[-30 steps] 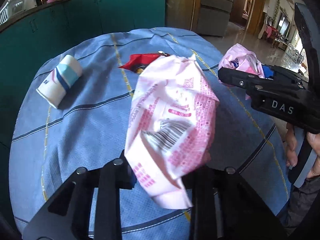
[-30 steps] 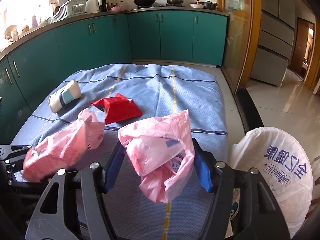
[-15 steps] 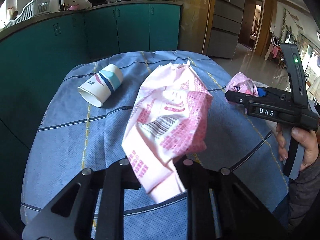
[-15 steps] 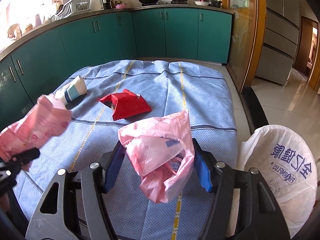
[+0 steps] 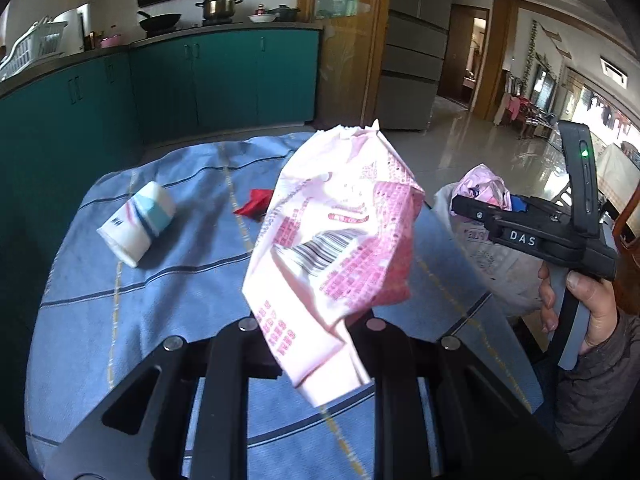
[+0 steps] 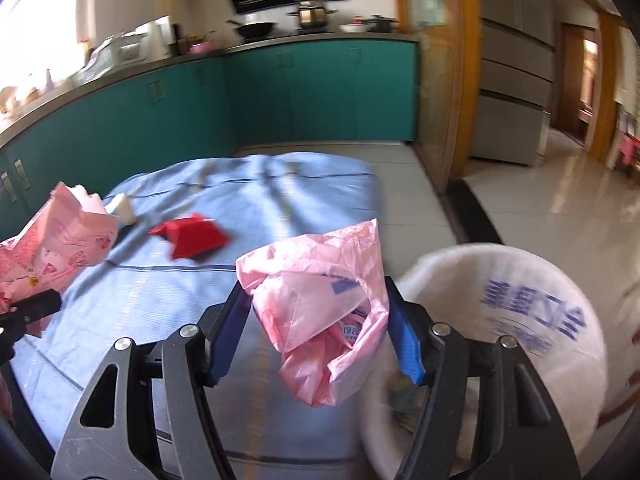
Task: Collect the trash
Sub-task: 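Carry bag and packet to the basket and open both tools to drop them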
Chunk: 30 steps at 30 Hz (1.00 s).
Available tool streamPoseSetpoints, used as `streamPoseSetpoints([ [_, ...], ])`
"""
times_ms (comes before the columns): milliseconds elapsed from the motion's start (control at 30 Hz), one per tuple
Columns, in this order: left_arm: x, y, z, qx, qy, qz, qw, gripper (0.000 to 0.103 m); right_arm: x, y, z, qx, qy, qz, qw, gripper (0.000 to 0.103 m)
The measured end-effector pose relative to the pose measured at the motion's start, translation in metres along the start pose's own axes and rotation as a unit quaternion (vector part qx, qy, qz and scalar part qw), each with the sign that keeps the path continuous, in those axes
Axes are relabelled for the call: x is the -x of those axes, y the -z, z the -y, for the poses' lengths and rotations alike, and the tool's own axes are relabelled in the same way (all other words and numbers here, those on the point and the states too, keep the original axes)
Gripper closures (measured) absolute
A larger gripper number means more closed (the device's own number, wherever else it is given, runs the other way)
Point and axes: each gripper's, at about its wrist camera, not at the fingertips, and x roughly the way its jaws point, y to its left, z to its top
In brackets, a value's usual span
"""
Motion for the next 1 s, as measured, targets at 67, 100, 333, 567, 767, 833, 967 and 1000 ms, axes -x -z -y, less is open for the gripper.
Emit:
streamPoseSetpoints([
  [67, -0.012, -0.012, 0.021, -0.009, 0.032, -0.003, 0.9994, 0.082, 0.004, 0.005, 0.021, -0.016, 0.025, -0.002, 1.0, 0.039],
  [100, -0.018, -0.016, 0.03, -0.012, 0.04, -0.006, 0.9991, 0.082, 0.006, 0.009, 0.032, -0.026, 0.039, -0.005, 0.999, 0.039],
  [333, -0.075, -0.036, 0.113, -0.054, 0.08, -0.035, 0.9947, 0.082, 0.015, 0.028, 0.092, -0.078, 0.099, -0.02, 0.992, 0.039],
  [567, -0.122, -0.043, 0.195, -0.102, 0.113, -0.064, 0.9863, 0.081, 0.024, 0.039, 0.125, -0.107, 0.154, -0.029, 0.982, 0.037],
  [767, -0.142, -0.04, 0.224, -0.11, 0.112, -0.065, 0.9855, 0.037, 0.051, 0.044, 0.168, -0.208, 0.203, 0.012, 0.957, 0.019],
  [833, -0.14, -0.041, 0.224, -0.117, 0.1, -0.057, 0.9864, 0.029, 0.055, 0.047, 0.177, -0.231, 0.197, 0.02, 0.953, 0.018],
  [967, -0.118, -0.045, 0.188, -0.106, 0.042, -0.017, 0.9933, 0.025, 0.053, 0.048, 0.175, -0.239, 0.194, 0.02, 0.951, 0.017],
  [1000, -0.112, -0.045, 0.176, -0.103, 0.023, -0.007, 0.9943, 0.025, 0.051, 0.045, 0.17, -0.234, 0.187, 0.02, 0.954, 0.017],
])
